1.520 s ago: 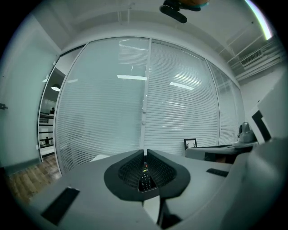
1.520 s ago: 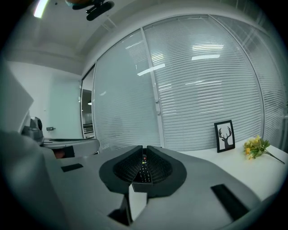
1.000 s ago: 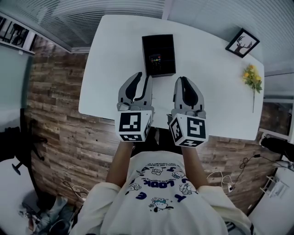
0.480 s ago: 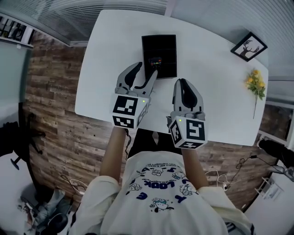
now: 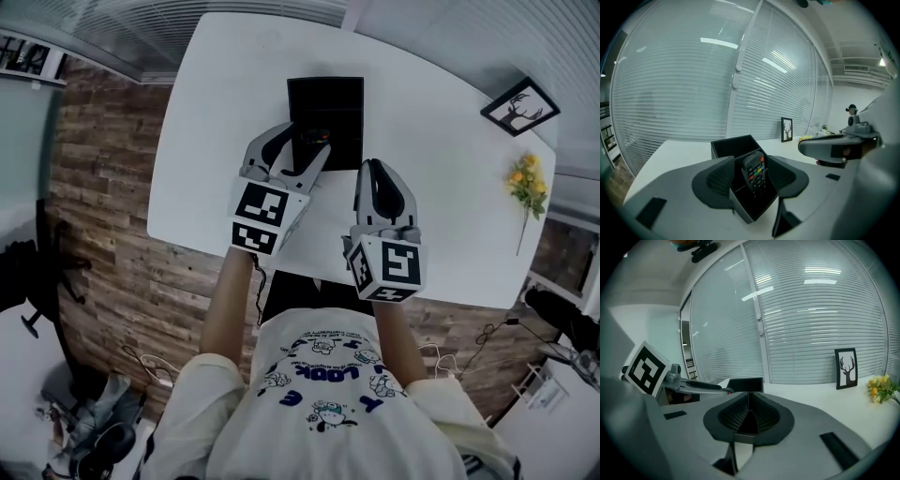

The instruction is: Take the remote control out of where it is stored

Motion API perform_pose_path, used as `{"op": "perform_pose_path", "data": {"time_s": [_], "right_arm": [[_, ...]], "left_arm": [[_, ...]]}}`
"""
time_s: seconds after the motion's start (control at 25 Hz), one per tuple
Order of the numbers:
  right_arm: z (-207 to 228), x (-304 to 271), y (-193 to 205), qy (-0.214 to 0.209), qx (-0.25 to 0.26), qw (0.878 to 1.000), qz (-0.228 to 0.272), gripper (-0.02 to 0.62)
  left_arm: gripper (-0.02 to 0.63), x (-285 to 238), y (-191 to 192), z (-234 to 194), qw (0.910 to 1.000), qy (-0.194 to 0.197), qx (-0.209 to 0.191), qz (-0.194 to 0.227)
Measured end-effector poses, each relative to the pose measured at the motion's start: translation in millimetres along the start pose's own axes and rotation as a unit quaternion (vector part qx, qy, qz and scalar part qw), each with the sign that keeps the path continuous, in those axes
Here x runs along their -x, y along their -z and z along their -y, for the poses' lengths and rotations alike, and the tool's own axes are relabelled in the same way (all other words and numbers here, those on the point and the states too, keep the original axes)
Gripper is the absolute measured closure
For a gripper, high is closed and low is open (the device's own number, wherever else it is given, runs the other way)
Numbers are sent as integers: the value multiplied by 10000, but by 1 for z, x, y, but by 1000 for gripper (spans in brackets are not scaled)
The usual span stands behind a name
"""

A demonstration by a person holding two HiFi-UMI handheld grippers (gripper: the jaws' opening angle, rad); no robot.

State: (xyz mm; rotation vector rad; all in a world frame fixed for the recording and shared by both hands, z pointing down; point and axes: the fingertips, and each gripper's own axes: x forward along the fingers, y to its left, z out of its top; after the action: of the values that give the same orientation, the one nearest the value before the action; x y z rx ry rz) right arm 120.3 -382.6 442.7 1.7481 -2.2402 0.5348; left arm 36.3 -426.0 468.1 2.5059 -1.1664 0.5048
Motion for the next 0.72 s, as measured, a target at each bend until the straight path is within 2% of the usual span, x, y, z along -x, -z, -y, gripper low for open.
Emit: {"op": "perform_pose_path", "data": {"time_s": [0.48, 0.72], "right_arm": [[9, -21, 12, -79, -86, 9997, -232, 546], [13, -22, 15, -44, -132, 9995, -268, 546]], "left_arm": [[387, -27, 10, 1, 9993, 144, -121, -331], [448, -29, 12, 7, 9993, 243, -67, -268]]}}
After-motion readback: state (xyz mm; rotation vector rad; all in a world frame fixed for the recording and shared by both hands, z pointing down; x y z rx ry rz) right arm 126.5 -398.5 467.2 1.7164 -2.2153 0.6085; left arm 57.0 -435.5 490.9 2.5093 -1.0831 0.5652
